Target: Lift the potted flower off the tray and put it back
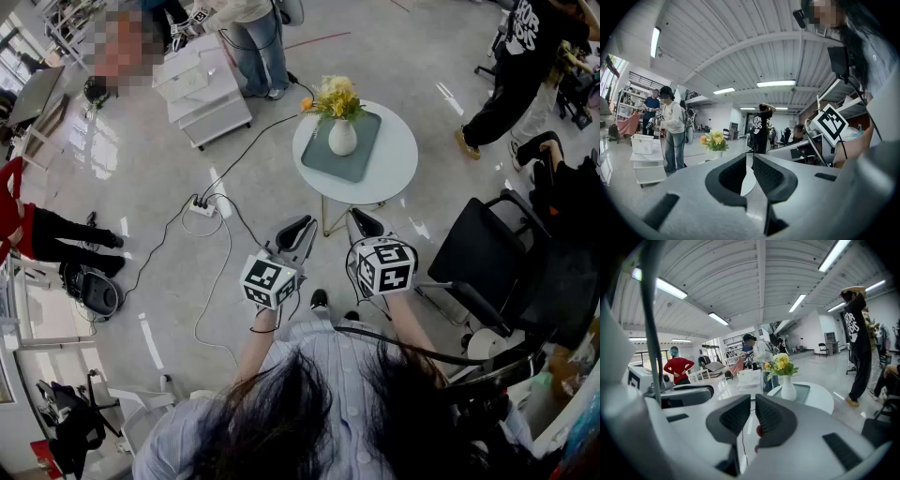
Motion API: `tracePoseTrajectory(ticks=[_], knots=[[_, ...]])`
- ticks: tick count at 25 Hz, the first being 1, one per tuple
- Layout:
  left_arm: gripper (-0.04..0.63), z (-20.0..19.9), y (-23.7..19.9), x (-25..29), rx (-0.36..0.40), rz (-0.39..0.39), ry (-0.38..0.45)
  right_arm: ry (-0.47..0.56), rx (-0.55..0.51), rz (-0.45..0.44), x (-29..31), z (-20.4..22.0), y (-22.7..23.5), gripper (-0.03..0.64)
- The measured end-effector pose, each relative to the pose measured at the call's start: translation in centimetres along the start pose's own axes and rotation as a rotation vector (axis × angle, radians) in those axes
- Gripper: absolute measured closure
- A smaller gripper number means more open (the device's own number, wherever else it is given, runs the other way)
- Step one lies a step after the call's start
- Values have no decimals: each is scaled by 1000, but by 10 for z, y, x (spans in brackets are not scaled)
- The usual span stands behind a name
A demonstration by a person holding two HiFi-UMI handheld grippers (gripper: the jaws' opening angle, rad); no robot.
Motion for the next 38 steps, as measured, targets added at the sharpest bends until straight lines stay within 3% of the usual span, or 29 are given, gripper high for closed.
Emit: tracePoseTrajectory(ticks=[16,32,38], knots=[[554,-3,-37,23,-17,34,4,18,-1,47,30,-8,8,561],[554,12,-66,24,-58,111,-20,27,101,120,50,4,8,561],[554,19,-70,29,-90,124,-31,49,146,106,48,0,12,563]])
Point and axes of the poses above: the fingertips, and each gripper's own axes: x forward along the fingers, y to its right, z out of its underside, the point moved 4 cm from there along -x, backward along the fingers, and after that the axes turned 4 degrees about y, right-handed, at the moved point
